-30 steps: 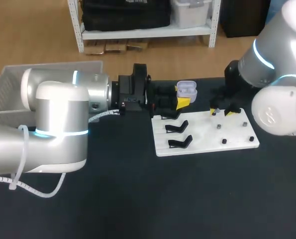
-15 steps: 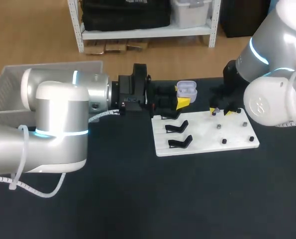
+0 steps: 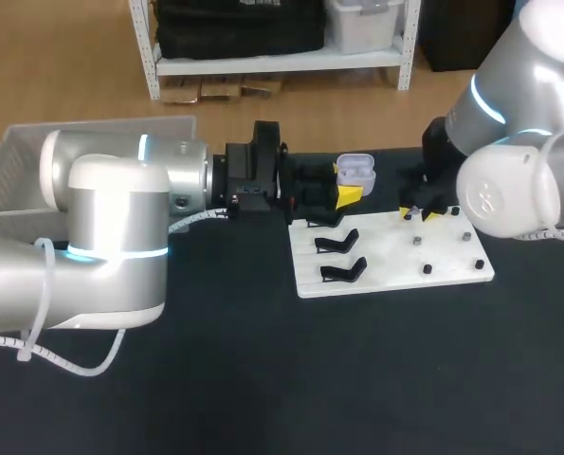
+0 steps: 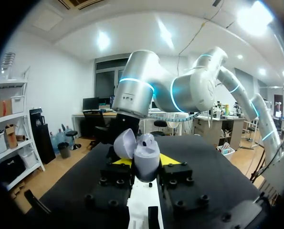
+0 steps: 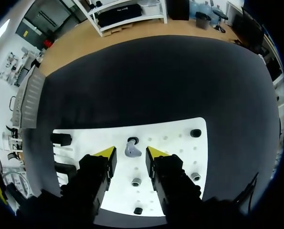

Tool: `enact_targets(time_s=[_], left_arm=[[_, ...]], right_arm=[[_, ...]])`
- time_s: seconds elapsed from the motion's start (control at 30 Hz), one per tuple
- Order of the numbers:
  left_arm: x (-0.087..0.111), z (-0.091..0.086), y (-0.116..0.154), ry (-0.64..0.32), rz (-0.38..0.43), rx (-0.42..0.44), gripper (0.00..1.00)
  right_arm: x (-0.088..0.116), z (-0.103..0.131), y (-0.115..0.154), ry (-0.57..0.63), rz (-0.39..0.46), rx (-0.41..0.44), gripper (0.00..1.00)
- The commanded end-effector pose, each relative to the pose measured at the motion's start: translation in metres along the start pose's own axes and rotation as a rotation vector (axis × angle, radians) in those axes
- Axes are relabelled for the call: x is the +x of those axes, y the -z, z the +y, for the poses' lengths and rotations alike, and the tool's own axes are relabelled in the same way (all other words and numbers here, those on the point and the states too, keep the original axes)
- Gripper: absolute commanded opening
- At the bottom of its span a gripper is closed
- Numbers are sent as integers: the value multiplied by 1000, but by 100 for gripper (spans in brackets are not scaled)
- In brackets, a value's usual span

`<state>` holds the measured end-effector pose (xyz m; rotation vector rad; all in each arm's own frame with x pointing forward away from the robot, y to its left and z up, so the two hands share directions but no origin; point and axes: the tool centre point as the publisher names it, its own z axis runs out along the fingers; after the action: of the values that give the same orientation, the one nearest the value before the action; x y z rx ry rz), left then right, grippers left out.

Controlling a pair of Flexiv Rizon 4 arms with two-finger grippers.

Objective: Pick up each earbud case from the left stands, insert the matching earbuds, close the lid, and place the case in the box.

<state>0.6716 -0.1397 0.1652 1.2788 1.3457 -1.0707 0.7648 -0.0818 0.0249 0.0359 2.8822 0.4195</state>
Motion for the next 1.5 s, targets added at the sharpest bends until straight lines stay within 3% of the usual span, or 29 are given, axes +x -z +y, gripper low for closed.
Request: enact_targets(time_s=[0.03, 0.37, 1.0, 1.1, 1.17, 1.5], left_arm=[[0, -1, 0, 0, -1, -6, 0], [0, -1, 0, 0, -1, -6, 0], [0, -1, 0, 0, -1, -6, 0], [0, -1, 0, 0, -1, -6, 0], [0, -1, 0, 0, -1, -6, 0], [0, -1, 0, 0, -1, -6, 0]], right_arm=[[-2, 0, -1, -3, 3, -1, 35], [-2, 0, -1, -10, 0, 5, 27], [-1, 0, -4, -23, 1, 8, 25], [-1, 0, -4, -28, 0, 10, 18], [0, -1, -4, -30, 0, 13, 0], [0, 2, 13, -40, -15, 4, 0]])
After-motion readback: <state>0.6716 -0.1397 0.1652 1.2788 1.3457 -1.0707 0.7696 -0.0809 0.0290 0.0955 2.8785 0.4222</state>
